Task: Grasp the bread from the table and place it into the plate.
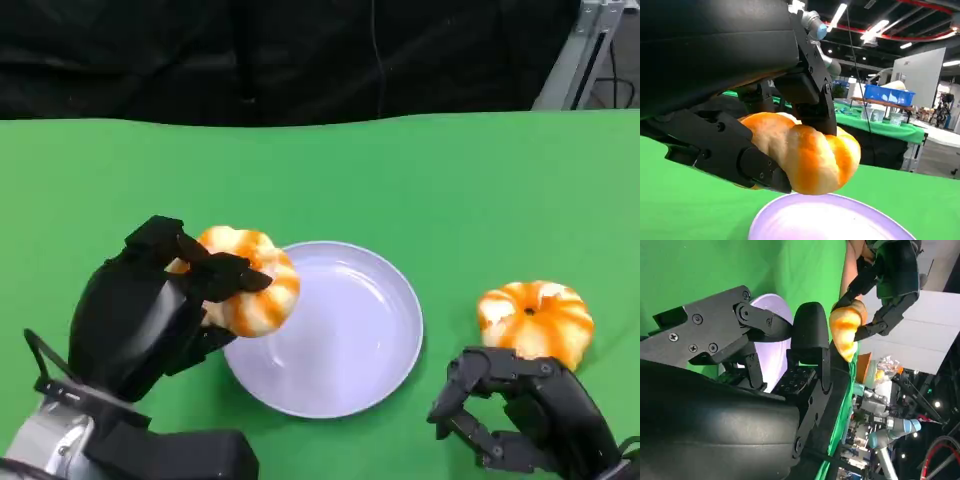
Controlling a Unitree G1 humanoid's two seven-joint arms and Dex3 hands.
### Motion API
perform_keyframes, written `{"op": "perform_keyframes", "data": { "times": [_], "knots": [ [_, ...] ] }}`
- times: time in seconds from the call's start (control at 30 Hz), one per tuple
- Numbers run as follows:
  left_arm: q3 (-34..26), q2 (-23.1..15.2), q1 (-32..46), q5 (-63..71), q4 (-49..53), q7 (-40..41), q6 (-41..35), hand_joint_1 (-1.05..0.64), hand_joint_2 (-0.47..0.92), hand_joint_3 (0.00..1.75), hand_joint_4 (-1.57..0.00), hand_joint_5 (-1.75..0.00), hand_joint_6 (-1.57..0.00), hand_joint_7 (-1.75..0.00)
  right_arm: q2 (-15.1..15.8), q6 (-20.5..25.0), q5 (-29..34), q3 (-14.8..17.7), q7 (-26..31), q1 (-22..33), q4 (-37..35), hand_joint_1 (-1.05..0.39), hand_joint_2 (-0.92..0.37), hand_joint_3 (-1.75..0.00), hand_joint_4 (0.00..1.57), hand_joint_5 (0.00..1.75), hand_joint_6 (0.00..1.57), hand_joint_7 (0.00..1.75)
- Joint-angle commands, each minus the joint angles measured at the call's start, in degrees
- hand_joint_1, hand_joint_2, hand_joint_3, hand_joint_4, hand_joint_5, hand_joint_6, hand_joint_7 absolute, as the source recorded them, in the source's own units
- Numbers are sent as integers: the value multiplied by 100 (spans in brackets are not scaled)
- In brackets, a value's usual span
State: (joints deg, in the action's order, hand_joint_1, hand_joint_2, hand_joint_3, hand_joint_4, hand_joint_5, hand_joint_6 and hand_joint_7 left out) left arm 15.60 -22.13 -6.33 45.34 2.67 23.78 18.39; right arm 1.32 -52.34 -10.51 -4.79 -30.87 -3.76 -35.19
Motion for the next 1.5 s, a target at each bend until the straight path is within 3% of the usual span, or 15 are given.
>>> {"op": "perform_keyframes", "data": {
  "times": [0.03, 1.13, 1.5],
  "knots": [
    [-70, -65, -24, -54, 52, -40, 125, -11, 92, 6, -70, -135, -94, -68, 61, -73, -62, 93, -20, -101, -102, -10, -74, -71, 75, 150, 84, 110],
    [61, 122, -258, -20, 403, -206, 118, -9, 92, 5, -68, -138, -92, -73, 67, -174, -11, 96, 33, -130, -155, -11, -75, -67, 75, 149, 84, 110],
    [197, 243, -392, -44, 448, -412, 141, -11, 92, 5, -69, -140, -97, -65, 71, -159, 40, 91, 104, -147, -148, -12, -75, -66, 75, 149, 84, 110]
  ]
}}
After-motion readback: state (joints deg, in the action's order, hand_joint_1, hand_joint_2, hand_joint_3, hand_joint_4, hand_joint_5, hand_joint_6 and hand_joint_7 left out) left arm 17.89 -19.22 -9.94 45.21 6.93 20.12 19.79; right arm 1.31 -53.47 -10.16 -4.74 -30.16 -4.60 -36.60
